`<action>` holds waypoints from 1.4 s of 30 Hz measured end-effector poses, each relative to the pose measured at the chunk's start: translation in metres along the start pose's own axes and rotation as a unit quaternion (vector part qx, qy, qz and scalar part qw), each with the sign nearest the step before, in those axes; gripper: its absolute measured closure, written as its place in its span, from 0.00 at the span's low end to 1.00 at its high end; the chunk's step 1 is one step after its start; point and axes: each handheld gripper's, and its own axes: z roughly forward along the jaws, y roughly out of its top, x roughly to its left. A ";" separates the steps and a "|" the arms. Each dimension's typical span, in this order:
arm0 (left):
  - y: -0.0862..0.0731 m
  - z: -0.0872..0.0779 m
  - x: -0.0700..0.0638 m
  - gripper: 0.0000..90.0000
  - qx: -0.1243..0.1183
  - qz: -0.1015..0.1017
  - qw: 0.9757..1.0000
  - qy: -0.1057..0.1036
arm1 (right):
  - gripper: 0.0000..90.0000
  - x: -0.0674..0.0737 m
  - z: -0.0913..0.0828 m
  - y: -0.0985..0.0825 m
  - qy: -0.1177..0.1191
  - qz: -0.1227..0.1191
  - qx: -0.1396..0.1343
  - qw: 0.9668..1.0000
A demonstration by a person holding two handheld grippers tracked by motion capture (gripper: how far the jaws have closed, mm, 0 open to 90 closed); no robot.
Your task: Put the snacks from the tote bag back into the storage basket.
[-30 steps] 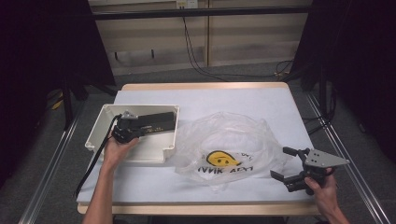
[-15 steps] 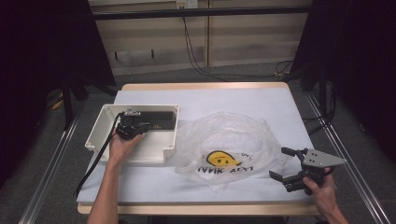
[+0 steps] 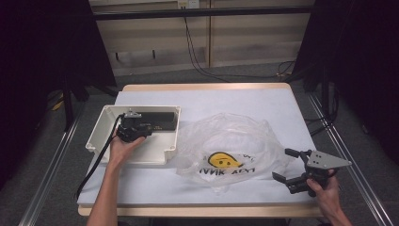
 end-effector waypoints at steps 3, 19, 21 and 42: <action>0.001 -0.013 -0.003 0.52 -0.025 0.003 1.000 -0.002 | 0.01 0.000 0.000 0.000 -0.005 0.004 0.000 1.000; -0.015 -0.071 -0.015 0.05 -0.069 0.004 0.998 0.001 | 0.01 -0.003 -0.003 0.001 -0.015 0.012 -0.001 1.000; -0.020 -0.079 -0.015 0.05 -0.078 0.004 0.997 -0.004 | 0.01 -0.003 -0.003 0.001 -0.015 0.011 -0.003 1.000; -0.074 -0.121 -0.069 0.04 -0.136 -0.001 0.990 0.033 | 0.01 -0.002 -0.005 -0.002 -0.022 0.016 0.002 1.000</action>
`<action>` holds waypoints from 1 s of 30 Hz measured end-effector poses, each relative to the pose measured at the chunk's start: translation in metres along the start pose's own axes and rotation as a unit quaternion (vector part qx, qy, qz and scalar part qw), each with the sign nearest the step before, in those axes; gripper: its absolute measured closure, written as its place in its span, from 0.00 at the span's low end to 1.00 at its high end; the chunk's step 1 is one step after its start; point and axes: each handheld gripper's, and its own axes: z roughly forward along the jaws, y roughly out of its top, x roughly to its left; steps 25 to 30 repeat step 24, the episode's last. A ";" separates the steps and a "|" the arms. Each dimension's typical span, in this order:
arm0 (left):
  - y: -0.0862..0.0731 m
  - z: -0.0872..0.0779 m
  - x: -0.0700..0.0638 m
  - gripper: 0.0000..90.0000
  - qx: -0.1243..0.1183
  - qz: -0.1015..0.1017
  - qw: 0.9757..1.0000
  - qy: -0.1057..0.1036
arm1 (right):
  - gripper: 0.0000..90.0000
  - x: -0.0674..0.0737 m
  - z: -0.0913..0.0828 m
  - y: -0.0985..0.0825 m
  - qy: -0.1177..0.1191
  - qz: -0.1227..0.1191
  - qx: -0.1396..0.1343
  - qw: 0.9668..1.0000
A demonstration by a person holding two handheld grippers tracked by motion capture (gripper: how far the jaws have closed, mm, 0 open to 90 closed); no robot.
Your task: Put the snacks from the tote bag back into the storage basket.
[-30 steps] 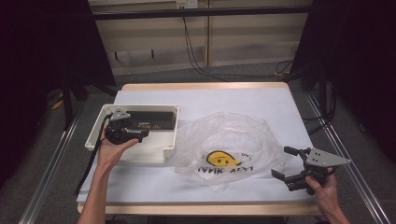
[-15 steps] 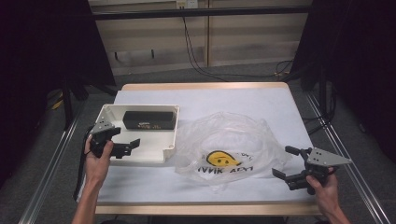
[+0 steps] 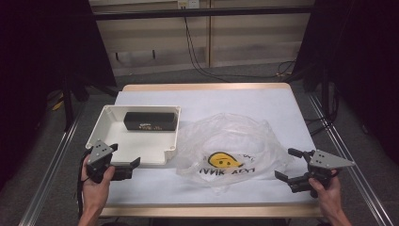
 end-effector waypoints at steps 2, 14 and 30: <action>-0.002 -0.001 -0.006 0.03 -0.005 -0.004 1.000 -0.002 | 0.01 0.001 -0.001 -0.001 -0.002 0.002 0.001 1.000; -0.028 -0.013 -0.045 0.04 -0.043 -0.019 0.999 -0.007 | 0.01 0.002 -0.005 -0.003 -0.010 0.005 -0.002 1.000; -0.031 -0.003 -0.050 0.04 -0.035 -0.012 0.999 -0.030 | 0.01 0.000 -0.006 -0.003 -0.009 0.007 -0.005 1.000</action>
